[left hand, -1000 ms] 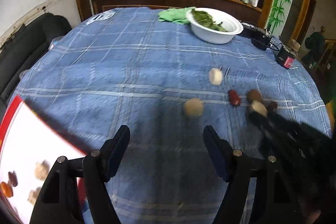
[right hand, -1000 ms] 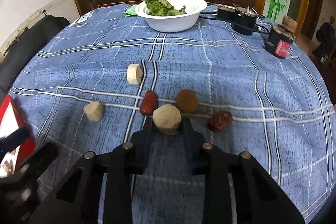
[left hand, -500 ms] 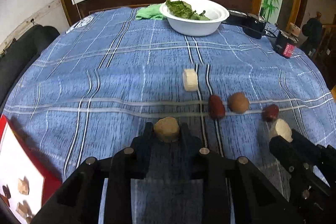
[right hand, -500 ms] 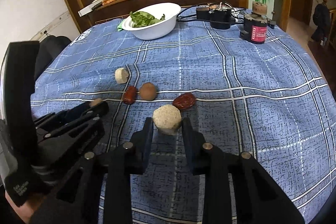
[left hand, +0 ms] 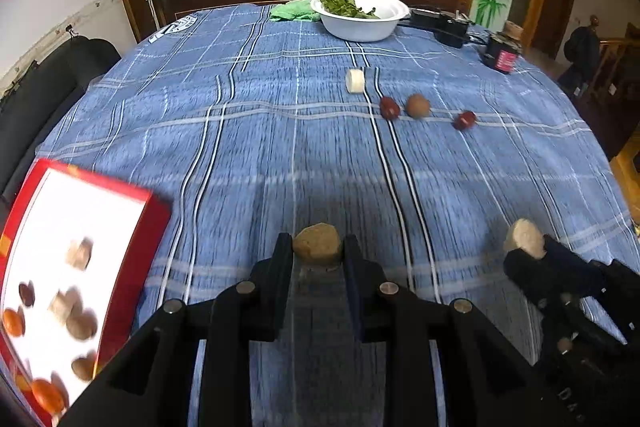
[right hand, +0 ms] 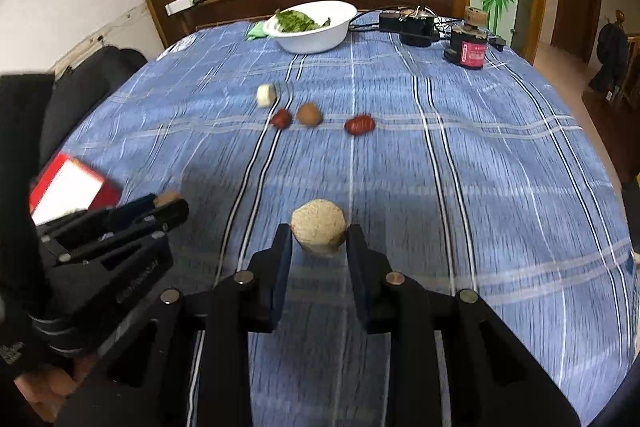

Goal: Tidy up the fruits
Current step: 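Carry the tan piece with the left tool while the right tool carries the pale piece over the tray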

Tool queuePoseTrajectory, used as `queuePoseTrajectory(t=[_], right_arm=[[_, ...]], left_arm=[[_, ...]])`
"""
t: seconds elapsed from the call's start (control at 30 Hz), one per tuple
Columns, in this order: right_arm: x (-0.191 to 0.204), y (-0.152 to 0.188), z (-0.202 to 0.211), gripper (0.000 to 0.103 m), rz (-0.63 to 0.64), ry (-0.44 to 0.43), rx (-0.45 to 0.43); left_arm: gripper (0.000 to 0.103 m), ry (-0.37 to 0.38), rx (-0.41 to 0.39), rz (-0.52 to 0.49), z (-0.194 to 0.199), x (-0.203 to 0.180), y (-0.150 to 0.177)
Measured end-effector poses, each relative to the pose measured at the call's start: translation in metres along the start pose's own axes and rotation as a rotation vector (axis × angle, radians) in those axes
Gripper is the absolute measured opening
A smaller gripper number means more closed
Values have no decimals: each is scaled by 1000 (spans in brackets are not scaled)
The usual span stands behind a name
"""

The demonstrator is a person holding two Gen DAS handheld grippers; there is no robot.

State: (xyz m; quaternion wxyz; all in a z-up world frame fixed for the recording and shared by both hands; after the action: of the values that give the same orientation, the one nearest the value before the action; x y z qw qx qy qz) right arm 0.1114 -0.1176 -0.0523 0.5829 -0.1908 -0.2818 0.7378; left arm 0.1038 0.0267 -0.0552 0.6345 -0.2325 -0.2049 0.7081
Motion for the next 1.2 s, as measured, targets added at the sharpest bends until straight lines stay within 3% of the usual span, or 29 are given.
queuePoseTrajectory(t=[0.27, 0.73, 0.97, 1.2], right_arm=[[21, 43, 32, 29, 43, -2, 1], [33, 78, 59, 30, 52, -23, -8], [54, 75, 62, 30, 83, -69, -19], [100, 59, 65, 30, 150, -140, -47]], left_arm=[[24, 43, 2, -12, 30, 4, 32], [24, 81, -14, -15, 69, 24, 79], [24, 39, -40, 59, 81, 55, 76], [24, -25, -69, 138, 90, 93, 71]])
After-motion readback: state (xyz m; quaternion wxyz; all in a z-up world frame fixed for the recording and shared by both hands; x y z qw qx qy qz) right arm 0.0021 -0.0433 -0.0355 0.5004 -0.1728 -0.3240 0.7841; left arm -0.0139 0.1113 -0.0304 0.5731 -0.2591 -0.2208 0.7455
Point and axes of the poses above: each gripper's, at about its wrist camera, not at the fingertips, and z roughly against the way its jaws point, x to its left, y to its underside, the point moved 4 cm from there along -z, roughly the way its jaws point, and after that the axes turned 6 degrees about y, right-handed, at the moved point
